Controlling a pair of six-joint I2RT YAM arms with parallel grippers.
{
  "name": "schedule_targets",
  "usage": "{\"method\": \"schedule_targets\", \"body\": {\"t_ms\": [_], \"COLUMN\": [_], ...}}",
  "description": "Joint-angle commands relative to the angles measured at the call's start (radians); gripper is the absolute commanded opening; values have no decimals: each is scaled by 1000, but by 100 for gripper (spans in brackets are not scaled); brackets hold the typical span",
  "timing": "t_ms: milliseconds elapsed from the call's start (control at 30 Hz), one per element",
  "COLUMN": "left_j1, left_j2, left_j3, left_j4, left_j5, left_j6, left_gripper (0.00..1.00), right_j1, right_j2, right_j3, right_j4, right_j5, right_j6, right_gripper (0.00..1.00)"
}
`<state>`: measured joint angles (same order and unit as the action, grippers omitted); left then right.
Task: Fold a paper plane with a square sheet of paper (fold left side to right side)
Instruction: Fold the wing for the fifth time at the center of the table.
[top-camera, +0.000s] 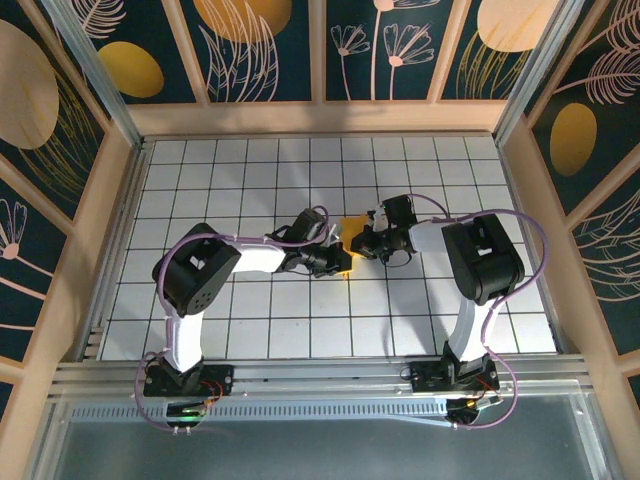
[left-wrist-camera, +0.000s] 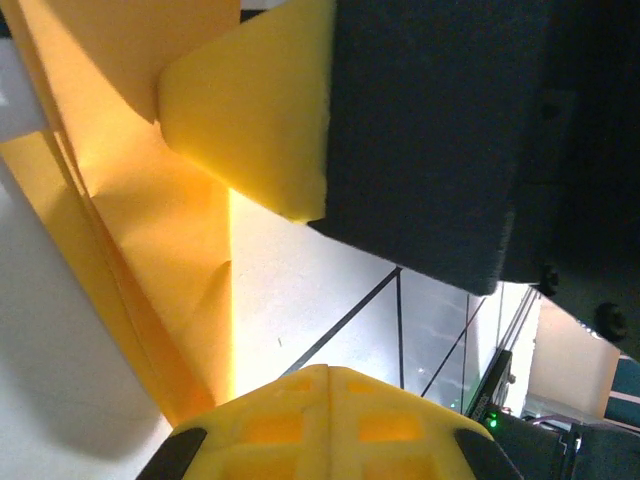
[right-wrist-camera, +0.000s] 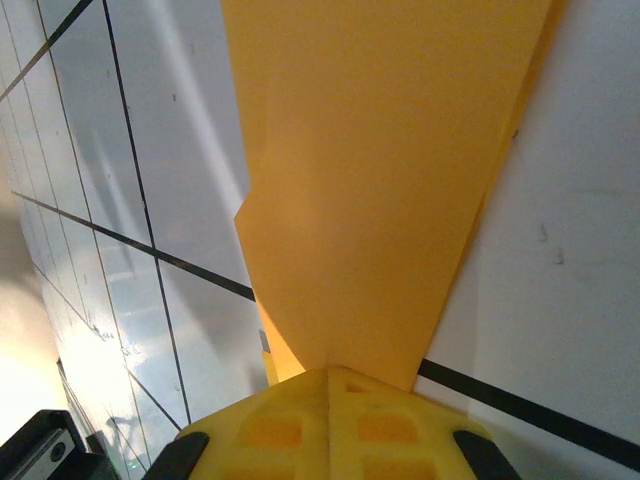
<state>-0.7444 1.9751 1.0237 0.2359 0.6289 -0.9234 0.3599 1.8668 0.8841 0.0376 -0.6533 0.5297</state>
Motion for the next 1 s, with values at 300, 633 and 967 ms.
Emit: {"method": "schedule_targets", "body": {"t_ms": [300, 633, 967], "left_j1": [0, -3, -3], "left_j2": [44, 49, 42], "left_j3": [-2, -11, -16], "left_j4": [17, 3, -15], "left_j5": [36, 25, 5], "left_j6": [-4, 3, 9], "left_gripper": [0, 0, 0], "right_j1": [2, 4, 3], "right_j2": [76, 79, 79], "right_j3": [-17, -16, -19], "right_j4": [-113, -117, -115], "right_j5": [138, 142, 143], "right_j6": [-31, -34, -35], "right_gripper": [0, 0, 0]}}
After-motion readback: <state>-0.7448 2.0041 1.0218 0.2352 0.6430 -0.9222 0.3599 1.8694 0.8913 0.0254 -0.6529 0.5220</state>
